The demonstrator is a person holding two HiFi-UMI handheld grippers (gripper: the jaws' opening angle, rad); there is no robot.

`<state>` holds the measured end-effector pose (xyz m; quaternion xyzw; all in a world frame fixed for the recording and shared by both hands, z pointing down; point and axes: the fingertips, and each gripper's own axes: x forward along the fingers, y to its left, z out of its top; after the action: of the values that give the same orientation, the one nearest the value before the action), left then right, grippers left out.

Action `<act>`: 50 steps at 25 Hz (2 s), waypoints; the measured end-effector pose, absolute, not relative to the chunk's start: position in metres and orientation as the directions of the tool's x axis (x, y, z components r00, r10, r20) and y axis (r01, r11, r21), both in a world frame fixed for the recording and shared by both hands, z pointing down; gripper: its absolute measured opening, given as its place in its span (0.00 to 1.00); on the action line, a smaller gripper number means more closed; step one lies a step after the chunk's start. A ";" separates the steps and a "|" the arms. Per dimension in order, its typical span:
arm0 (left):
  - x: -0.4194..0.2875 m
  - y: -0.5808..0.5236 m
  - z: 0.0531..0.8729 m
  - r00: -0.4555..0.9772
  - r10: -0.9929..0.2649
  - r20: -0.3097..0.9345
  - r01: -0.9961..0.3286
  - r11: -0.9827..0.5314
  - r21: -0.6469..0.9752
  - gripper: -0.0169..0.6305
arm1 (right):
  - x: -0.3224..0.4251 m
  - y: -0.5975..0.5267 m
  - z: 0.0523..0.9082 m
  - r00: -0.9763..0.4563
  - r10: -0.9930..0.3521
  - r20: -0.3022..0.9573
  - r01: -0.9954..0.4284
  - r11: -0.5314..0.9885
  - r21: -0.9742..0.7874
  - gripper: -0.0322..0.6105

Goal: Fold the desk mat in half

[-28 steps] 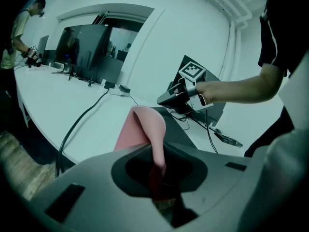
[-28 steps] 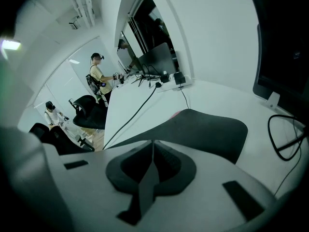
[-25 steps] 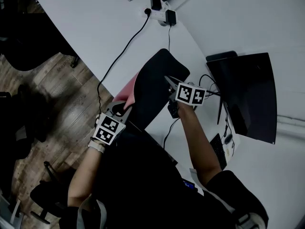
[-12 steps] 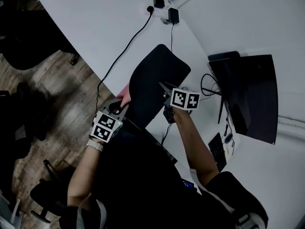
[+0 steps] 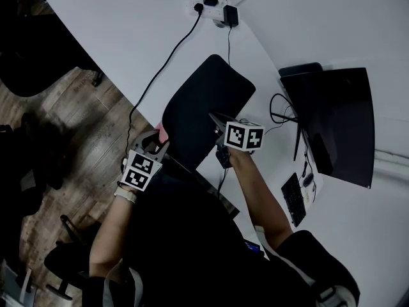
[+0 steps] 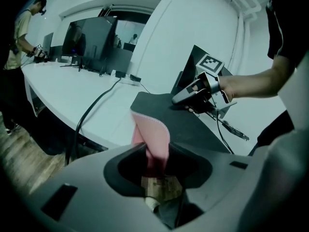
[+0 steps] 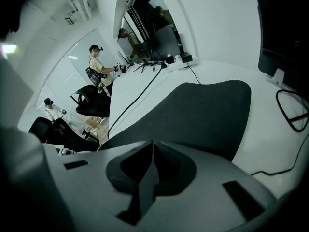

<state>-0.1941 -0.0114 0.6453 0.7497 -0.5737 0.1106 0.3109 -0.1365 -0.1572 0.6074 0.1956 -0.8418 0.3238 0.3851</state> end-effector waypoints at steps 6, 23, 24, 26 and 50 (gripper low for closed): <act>-0.203 -0.003 0.651 0.306 -0.792 0.528 -0.934 -0.141 0.329 0.26 | -0.132 -0.155 0.605 -0.632 -0.095 0.769 -0.586 0.708 -0.394 0.08; -0.210 0.014 0.658 0.271 -0.775 0.571 -0.948 -0.112 0.299 0.34 | -0.114 -0.140 0.603 -0.646 -0.122 0.754 -0.606 0.683 -0.409 0.08; -0.211 0.014 0.658 0.269 -0.771 0.577 -0.949 -0.109 0.296 0.35 | -0.114 -0.140 0.602 -0.650 -0.123 0.750 -0.605 0.681 -0.413 0.08; -0.215 0.016 0.658 0.263 -0.765 0.587 -0.952 -0.105 0.289 0.38 | -0.113 -0.139 0.601 -0.657 -0.129 0.743 -0.606 0.677 -0.418 0.08; -0.234 -0.061 0.541 0.263 -0.846 0.464 -0.957 -0.169 0.235 0.28 | -0.067 -0.169 0.517 -0.765 -0.277 0.582 -0.593 0.656 -0.467 0.08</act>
<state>-0.2336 -0.0608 0.5406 0.7560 -0.5962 0.1134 0.2451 -0.0673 -0.1693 0.5165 0.2478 -0.8783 0.3328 0.2374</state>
